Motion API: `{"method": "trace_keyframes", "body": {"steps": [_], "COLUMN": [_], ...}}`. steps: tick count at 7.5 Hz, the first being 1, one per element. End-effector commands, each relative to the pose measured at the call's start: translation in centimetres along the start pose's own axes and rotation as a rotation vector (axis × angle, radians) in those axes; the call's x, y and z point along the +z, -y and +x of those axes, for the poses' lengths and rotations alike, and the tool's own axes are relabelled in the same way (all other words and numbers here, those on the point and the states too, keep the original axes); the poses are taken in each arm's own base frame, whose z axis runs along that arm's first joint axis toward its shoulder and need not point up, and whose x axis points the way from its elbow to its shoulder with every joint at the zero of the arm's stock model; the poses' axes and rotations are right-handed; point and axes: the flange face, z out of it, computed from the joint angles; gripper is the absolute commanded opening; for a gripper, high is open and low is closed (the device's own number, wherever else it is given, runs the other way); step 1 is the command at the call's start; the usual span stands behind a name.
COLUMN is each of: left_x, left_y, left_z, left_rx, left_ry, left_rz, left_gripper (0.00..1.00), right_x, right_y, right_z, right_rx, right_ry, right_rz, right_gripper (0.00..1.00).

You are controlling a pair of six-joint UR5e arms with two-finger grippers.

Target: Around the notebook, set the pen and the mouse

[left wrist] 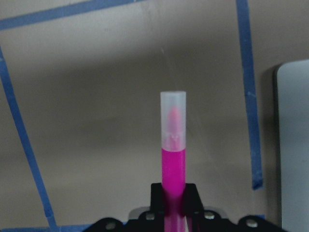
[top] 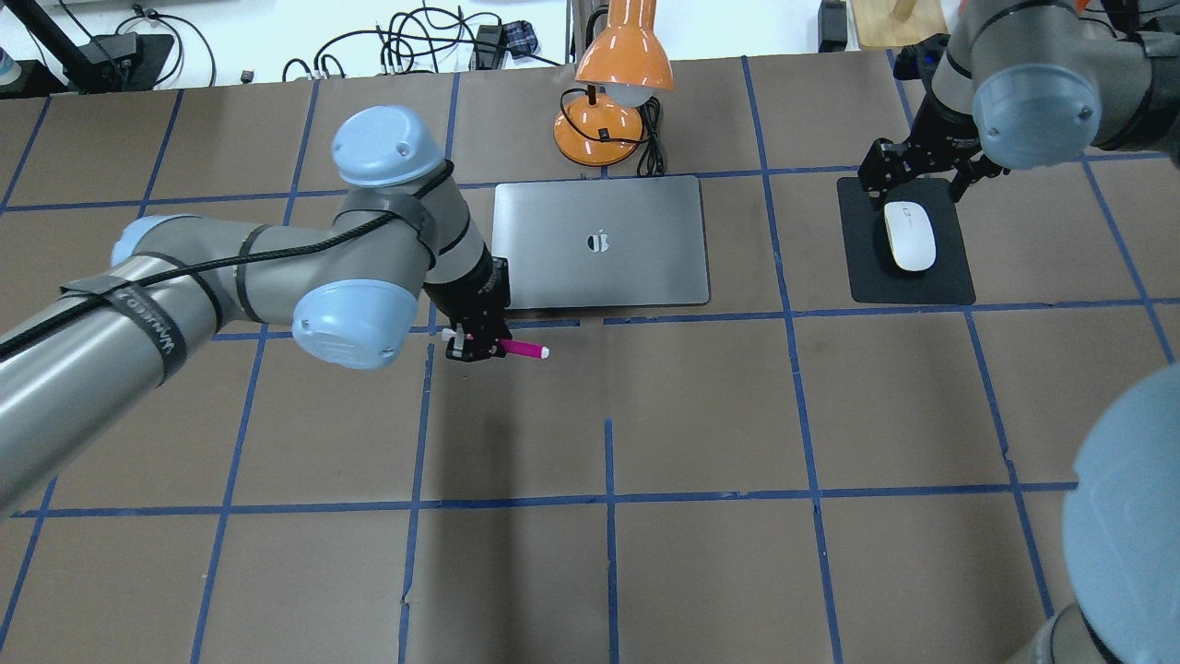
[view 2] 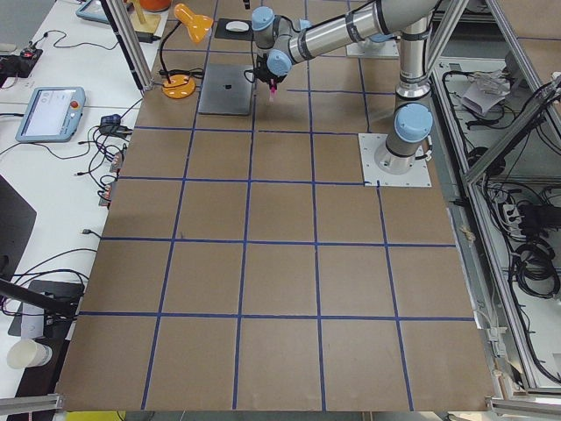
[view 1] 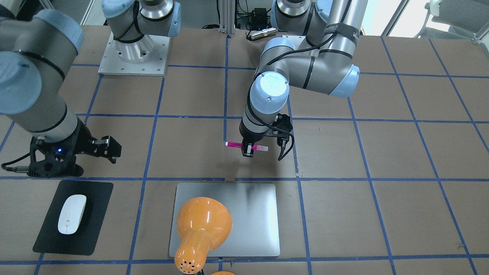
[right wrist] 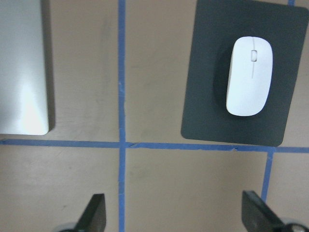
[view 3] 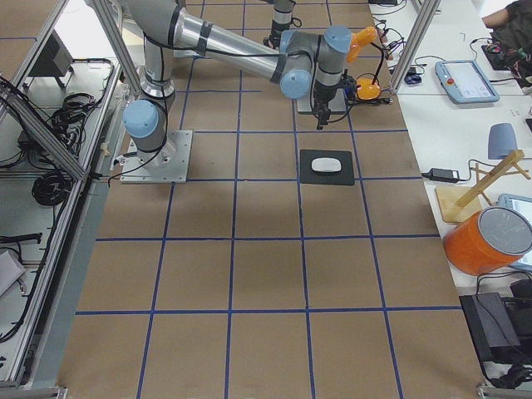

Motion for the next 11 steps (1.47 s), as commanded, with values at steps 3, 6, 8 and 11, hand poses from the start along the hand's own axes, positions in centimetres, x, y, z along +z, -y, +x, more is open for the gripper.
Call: {"method": "trace_keyframes", "body": {"steps": [3, 6, 8, 11], "left_x": [5.8, 6.1, 3.3, -4.2], "left_y": [-5.5, -5.7, -5.4, -2.5], "left_z": [-1.0, -0.9, -0.9, -2.1], "left_rx": [0.002, 0.022, 0.138, 0.846], "left_ry": [0.005, 0.003, -0.03, -0.032], "left_rz": [0.007, 0.012, 0.009, 0.027], "left_gripper": [0.0, 1.0, 1.0, 1.0], "right_x": [-5.6, -5.8, -6.4, -10.4], "right_y": [-2.4, -2.1, -3.3, -8.1], "right_z": [-2.5, -2.6, -3.4, -8.5], "right_rx": [0.002, 0.046, 0.116, 0.099], "right_ry": [0.028, 0.032, 0.027, 0.026], "right_rz": [-0.045, -0.041, -0.071, -0.03], "right_gripper": [1.0, 1.0, 1.0, 1.0]}}
